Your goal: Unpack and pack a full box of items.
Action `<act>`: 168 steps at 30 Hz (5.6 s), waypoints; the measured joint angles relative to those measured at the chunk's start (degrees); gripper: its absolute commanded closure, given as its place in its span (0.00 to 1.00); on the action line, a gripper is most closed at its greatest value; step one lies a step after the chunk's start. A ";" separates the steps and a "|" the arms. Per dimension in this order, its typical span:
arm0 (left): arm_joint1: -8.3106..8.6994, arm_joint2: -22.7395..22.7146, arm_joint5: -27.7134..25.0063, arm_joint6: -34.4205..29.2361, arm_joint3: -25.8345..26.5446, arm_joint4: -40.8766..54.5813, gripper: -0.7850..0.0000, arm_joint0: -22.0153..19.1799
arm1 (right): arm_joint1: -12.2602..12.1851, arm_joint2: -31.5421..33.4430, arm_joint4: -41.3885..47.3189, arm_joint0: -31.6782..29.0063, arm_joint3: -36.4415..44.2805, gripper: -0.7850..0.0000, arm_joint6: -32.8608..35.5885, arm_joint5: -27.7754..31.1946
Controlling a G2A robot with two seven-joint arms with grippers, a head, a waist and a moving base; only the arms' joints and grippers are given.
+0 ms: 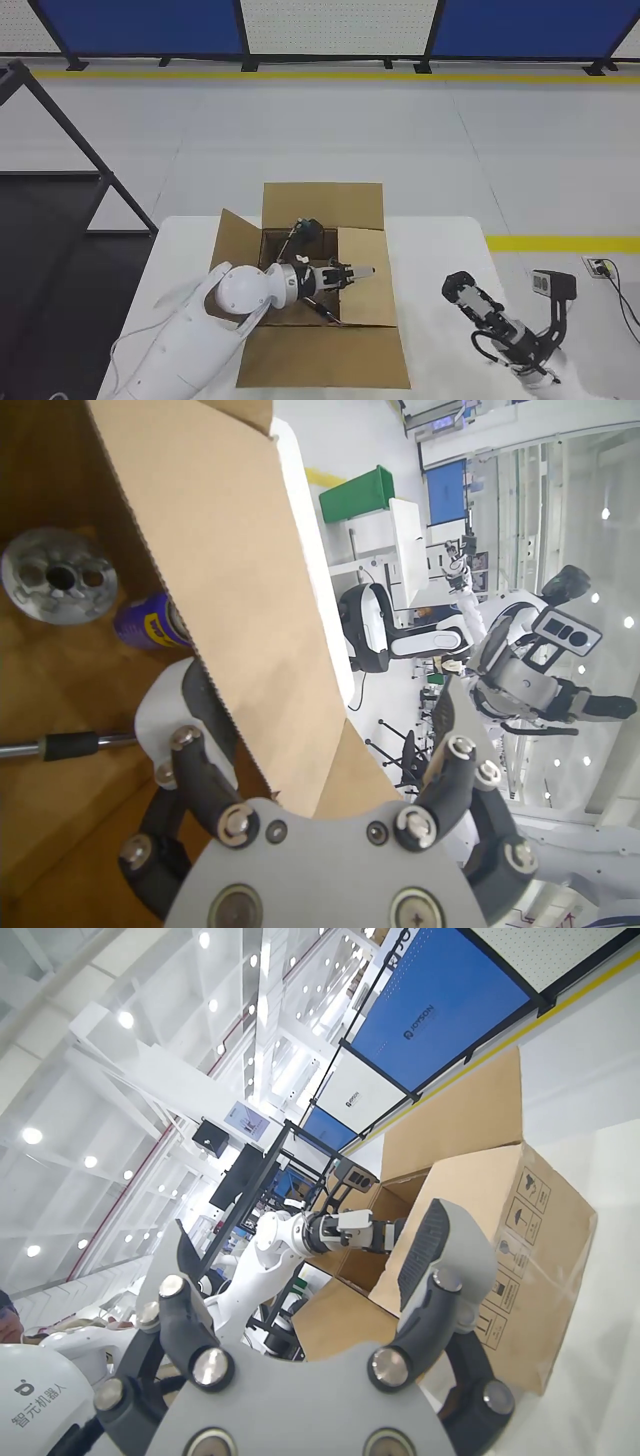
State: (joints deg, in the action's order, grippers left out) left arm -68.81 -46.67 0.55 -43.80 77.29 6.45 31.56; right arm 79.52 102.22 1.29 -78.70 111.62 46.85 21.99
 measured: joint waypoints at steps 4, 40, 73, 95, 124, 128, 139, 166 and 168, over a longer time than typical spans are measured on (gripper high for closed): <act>0.61 -2.16 -0.04 -0.53 3.82 -0.88 0.00 1.44 | -0.42 -2.04 -2.43 0.05 0.69 0.00 1.14 0.22; -13.89 14.61 -5.22 2.43 -15.82 6.75 0.00 -20.49 | -4.01 -6.69 1.67 -3.25 3.93 0.00 1.42 4.03; -1.85 -28.17 -7.52 3.33 33.40 -11.85 0.00 17.45 | -5.77 -9.69 -12.34 1.06 0.76 0.00 -10.59 -14.42; -2.07 -29.93 -6.21 11.79 34.52 -9.44 0.00 19.22 | -6.01 -11.16 -14.06 1.50 0.50 0.00 -11.31 -16.90; -1.48 -58.00 0.12 37.74 39.20 3.12 0.00 40.48 | -7.17 -14.72 -12.72 8.52 -11.61 0.00 -7.96 -23.21; -1.56 -58.89 2.25 38.75 38.40 4.11 0.00 42.51 | -7.29 -15.16 -12.62 9.51 -12.64 0.00 -8.52 -23.94; -1.93 -58.30 7.15 40.66 36.40 6.16 0.00 47.19 | -7.58 -16.16 -11.83 10.59 -12.28 0.00 -9.74 -24.85; -2.46 -54.64 11.37 42.80 34.97 8.15 0.00 47.45 | -8.14 -22.36 -18.35 12.55 -1.93 0.00 -11.93 -26.32; -2.46 -54.64 11.37 42.80 34.97 8.15 0.00 47.45 | -8.06 -25.02 -20.84 14.25 -1.49 0.00 -10.62 -27.12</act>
State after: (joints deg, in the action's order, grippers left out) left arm -71.27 -101.31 11.91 -0.99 112.26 14.60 79.00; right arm 71.47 77.20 -19.55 -64.45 110.13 36.22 -5.13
